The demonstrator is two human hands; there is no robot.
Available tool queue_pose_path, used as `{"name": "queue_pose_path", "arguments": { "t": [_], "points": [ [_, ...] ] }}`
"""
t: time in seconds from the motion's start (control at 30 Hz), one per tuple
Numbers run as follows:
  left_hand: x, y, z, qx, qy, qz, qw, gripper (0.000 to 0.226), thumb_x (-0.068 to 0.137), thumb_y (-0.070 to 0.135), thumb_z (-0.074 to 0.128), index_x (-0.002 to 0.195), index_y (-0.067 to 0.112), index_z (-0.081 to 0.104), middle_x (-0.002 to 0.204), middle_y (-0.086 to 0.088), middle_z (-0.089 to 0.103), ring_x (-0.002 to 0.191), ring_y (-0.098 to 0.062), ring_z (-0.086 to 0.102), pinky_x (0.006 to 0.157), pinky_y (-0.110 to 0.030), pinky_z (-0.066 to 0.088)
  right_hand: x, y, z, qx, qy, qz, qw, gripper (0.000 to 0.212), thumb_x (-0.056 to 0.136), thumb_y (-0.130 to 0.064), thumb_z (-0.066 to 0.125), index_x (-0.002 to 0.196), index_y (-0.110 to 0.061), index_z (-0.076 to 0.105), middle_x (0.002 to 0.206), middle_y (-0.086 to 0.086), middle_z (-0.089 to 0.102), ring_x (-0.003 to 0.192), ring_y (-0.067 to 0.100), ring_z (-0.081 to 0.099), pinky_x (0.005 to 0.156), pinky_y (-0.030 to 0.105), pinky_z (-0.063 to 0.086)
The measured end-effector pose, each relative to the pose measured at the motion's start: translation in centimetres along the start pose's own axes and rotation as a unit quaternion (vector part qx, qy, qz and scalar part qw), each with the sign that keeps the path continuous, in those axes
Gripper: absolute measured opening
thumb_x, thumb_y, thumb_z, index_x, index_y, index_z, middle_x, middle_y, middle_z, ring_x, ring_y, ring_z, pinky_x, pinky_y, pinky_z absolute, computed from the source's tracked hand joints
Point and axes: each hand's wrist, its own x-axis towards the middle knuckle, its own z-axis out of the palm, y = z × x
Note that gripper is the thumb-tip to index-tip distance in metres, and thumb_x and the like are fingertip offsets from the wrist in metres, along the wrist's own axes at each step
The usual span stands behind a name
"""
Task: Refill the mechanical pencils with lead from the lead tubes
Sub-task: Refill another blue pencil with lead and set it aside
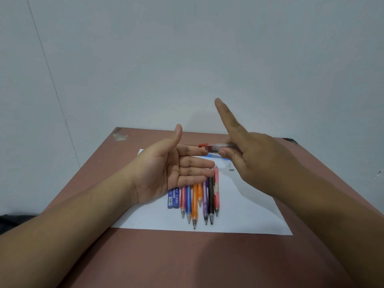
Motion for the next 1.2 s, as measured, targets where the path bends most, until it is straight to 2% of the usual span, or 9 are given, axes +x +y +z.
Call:
{"name": "queue_pose_path", "arguments": {
  "t": [0.07, 0.13, 0.2, 0.37, 0.63, 0.7, 0.83, 1.0, 1.2],
  "points": [
    [0.05, -0.04, -0.06, 0.000, -0.003, 0.000, 1.000, 0.084, 0.089, 0.067, 0.042, 0.134, -0.004, 0.054, 0.126, -0.029, 0.065, 0.120, -0.039, 0.064, 0.101, -0.043, 0.052, -0.04, 0.16, 0.14, 0.011, 0.018, -0.018, 1.000, 0.095, 0.103, -0.028, 0.052, 0.142, -0.064, -0.027, 0.080, -0.002, 0.065, 0.066, 0.013, 0.059, 0.062, 0.029, 0.054],
    [0.12, -0.04, -0.06, 0.002, -0.004, 0.000, 1.000, 0.085, 0.089, 0.067, 0.042, 0.135, -0.004, 0.054, 0.127, -0.030, 0.064, 0.120, -0.040, 0.064, 0.101, -0.043, 0.052, 0.36, 0.57, 0.59, -0.005, 0.026, -0.088, 0.996, 0.078, 0.095, -0.004, 0.059, 0.153, -0.049, 0.032, 0.092, 0.000, 0.074, 0.076, 0.018, 0.067, 0.066, 0.029, 0.056],
    [0.16, -0.01, -0.06, 0.005, -0.001, 0.000, 1.000, 0.085, 0.089, 0.067, 0.042, 0.134, -0.003, 0.054, 0.126, -0.029, 0.065, 0.120, -0.039, 0.064, 0.101, -0.043, 0.052, 0.39, 0.81, 0.99, -0.016, 0.044, -0.113, 0.992, 0.063, 0.088, 0.004, 0.057, 0.140, -0.032, 0.060, 0.097, -0.001, 0.076, 0.080, 0.023, 0.070, 0.068, 0.032, 0.056],
    [0.16, -0.06, -0.13, 0.005, -0.006, -0.001, 1.000, 0.083, 0.090, 0.067, 0.043, 0.134, -0.003, 0.054, 0.126, -0.029, 0.065, 0.120, -0.039, 0.064, 0.102, -0.044, 0.050, 0.43, -0.03, 0.39, -0.046, -0.003, -0.033, 0.998, 0.098, 0.095, -0.002, 0.058, 0.148, -0.053, -0.007, 0.066, -0.015, 0.049, 0.055, 0.008, 0.047, 0.050, 0.016, 0.038],
    [0.23, -0.03, -0.14, 0.005, -0.005, -0.002, 1.000, 0.083, 0.090, 0.067, 0.042, 0.134, -0.003, 0.055, 0.126, -0.029, 0.065, 0.121, -0.040, 0.063, 0.101, -0.043, 0.051, 0.23, 0.01, 0.13, -0.020, -0.001, -0.001, 1.000, 0.106, 0.103, -0.023, 0.055, 0.132, -0.064, -0.039, 0.071, -0.004, 0.055, 0.059, 0.014, 0.052, 0.054, 0.023, 0.044],
    [0.24, -0.03, -0.16, 0.005, -0.004, -0.001, 1.000, 0.083, 0.091, 0.067, 0.041, 0.135, -0.003, 0.055, 0.127, -0.029, 0.064, 0.121, -0.040, 0.063, 0.101, -0.043, 0.051, 0.15, 0.17, 0.21, 0.019, 0.013, 0.017, 1.000, 0.098, 0.103, -0.027, 0.054, 0.141, -0.064, -0.029, 0.074, -0.005, 0.059, 0.062, 0.014, 0.057, 0.057, 0.023, 0.048],
    [0.18, -0.12, -0.26, 0.001, -0.007, 0.002, 1.000, 0.084, 0.092, 0.067, 0.041, 0.136, -0.004, 0.054, 0.128, -0.030, 0.064, 0.120, -0.040, 0.064, 0.102, -0.043, 0.052, 0.38, 0.25, 0.39, -0.004, -0.018, -0.027, 0.999, 0.042, 0.098, -0.012, 0.061, 0.130, -0.038, 0.058, 0.099, -0.004, 0.074, 0.085, 0.020, 0.066, 0.071, 0.034, 0.054],
    [0.12, -0.07, -0.10, 0.006, -0.001, -0.002, 1.000, 0.083, 0.090, 0.067, 0.042, 0.134, -0.003, 0.054, 0.126, -0.030, 0.065, 0.121, -0.041, 0.063, 0.102, -0.045, 0.050, 0.24, -0.04, 0.25, 0.051, -0.010, 0.034, 0.998, 0.059, 0.102, -0.028, 0.056, 0.140, -0.055, 0.020, 0.087, -0.001, 0.069, 0.074, 0.015, 0.064, 0.071, 0.039, 0.057],
    [0.01, -0.09, -0.11, -0.006, 0.006, -0.006, 1.000, 0.070, 0.099, 0.057, 0.039, 0.135, -0.002, 0.053, 0.126, -0.031, 0.064, 0.121, -0.042, 0.063, 0.104, -0.048, 0.049, 0.26, -0.05, 0.20, 0.068, -0.015, 0.047, 0.996, 0.066, 0.101, -0.030, 0.057, 0.144, -0.054, 0.013, 0.084, -0.001, 0.067, 0.069, 0.014, 0.063, 0.069, 0.037, 0.058]
  ]
}}
